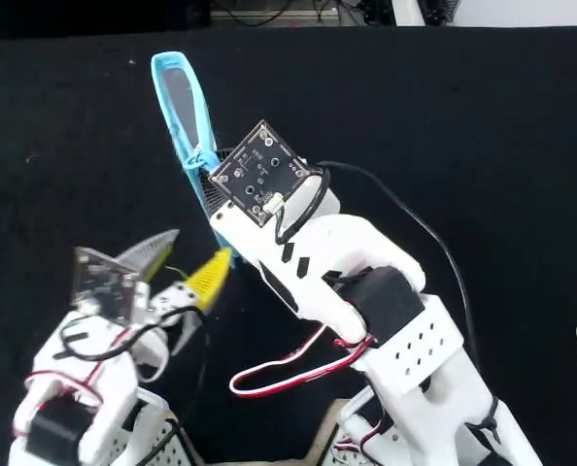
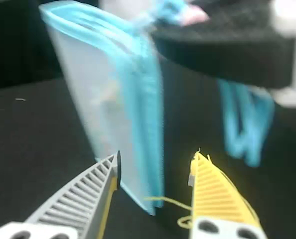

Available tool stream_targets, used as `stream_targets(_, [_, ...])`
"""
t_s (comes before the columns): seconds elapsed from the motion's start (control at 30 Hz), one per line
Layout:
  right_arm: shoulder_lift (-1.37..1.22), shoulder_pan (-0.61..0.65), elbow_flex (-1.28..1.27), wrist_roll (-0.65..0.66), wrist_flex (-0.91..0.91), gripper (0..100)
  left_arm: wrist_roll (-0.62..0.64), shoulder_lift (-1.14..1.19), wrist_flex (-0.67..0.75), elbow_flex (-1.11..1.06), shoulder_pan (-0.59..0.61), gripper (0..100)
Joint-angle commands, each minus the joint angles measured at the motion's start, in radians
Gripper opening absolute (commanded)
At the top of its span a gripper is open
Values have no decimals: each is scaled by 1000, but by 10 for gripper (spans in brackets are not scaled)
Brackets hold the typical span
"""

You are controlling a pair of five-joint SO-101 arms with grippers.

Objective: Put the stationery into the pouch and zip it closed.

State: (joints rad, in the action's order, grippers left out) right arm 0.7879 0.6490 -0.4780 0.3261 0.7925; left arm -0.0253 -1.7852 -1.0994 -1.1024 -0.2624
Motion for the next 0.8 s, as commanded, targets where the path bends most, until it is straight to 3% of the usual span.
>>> stream_targets(0.0, [2, -8, 13, -5, -35, 11, -2, -6, 157, -104, -44, 233])
stream_targets(0.17, [7, -12, 13, -5, -35, 11, -5, -8, 310, -183, -39, 231])
stream_targets(0.43, [7, -9, 13, -5, -32, 11, -3, -8, 537, -312, 113, 235])
stream_targets(0.77, [2, -8, 13, -5, -32, 11, 5, -14, 572, -346, 97, 234])
